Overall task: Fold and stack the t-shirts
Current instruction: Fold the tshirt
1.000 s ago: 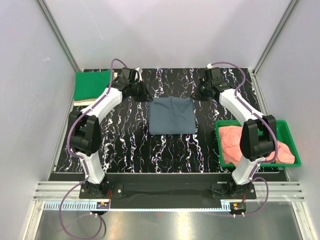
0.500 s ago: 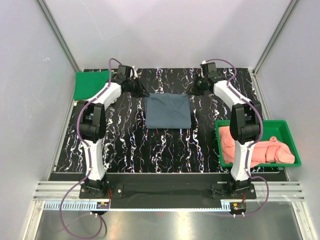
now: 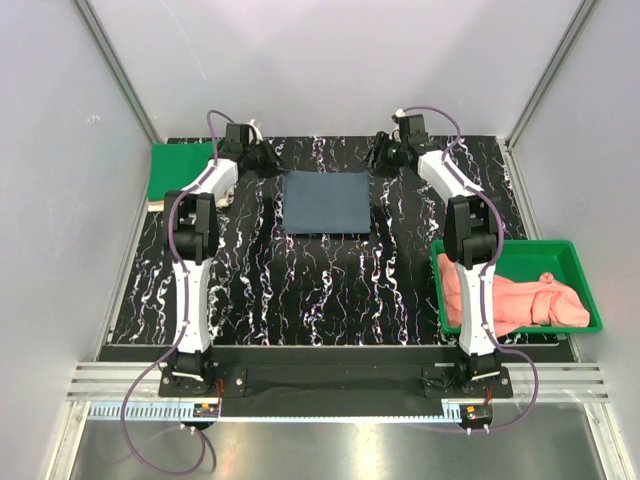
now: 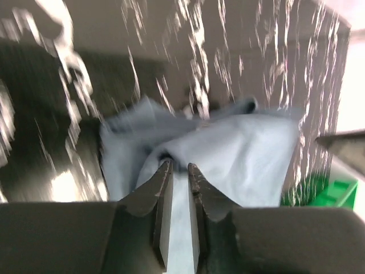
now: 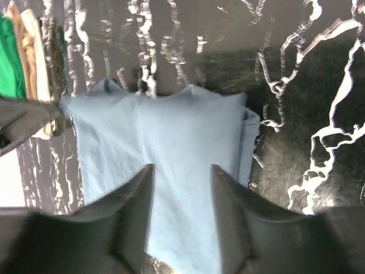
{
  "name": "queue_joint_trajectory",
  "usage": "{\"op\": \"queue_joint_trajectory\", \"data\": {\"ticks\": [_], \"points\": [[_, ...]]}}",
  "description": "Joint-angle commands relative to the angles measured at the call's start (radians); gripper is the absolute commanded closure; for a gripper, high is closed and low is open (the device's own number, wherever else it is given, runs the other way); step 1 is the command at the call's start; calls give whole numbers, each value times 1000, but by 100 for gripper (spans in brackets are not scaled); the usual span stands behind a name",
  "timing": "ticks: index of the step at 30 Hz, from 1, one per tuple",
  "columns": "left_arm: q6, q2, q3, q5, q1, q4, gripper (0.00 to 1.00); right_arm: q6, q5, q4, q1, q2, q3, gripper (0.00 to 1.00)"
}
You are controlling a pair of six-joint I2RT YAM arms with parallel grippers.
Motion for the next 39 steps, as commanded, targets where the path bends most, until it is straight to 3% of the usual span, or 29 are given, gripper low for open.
{"op": "queue_joint_trajectory", "data": {"ticks": [1, 3, 4, 5, 12, 18, 25, 27, 29, 30, 31, 33, 37, 39], "points": [[-31, 127, 161, 106, 38, 74, 87, -6, -23, 13, -22, 25, 56, 41], [-42, 143, 175, 125, 50, 77, 82, -27, -27, 7, -28, 22, 43, 33], [-31, 133, 162, 105, 52, 75, 67, -35, -38, 7, -32, 5, 31, 32], [-17, 101, 146, 88, 52, 72, 65, -44, -52, 5, -40, -4, 17, 31], [78, -51, -19, 91, 43, 42, 64, -142, -236, -1, -45, -105, -192, 28], [132, -164, -240, 79, 15, 34, 64, -179, -276, -1, -45, -141, -321, 28], [168, -195, -369, 17, -23, -33, 63, -190, -302, 1, -28, -134, -388, 30], [178, -203, -411, 8, -32, -35, 64, -193, -301, 7, -23, -144, -417, 33], [178, -216, -429, 2, -40, -37, 73, -182, -299, 17, -14, -156, -456, 40], [173, -221, -444, 10, -43, -35, 82, -176, -284, 27, -12, -174, -470, 56], [168, -235, -454, 16, -45, -35, 94, -171, -273, 28, -12, -186, -485, 65], [141, -261, -499, 23, -46, -37, 100, -150, -235, 27, -12, -220, -538, 84], [95, -377, -610, -12, -49, -30, 100, -96, -216, 68, -6, -346, -664, 92], [87, -402, -650, -4, -48, -33, 89, -75, -221, 97, 6, -389, -729, 89]]}}
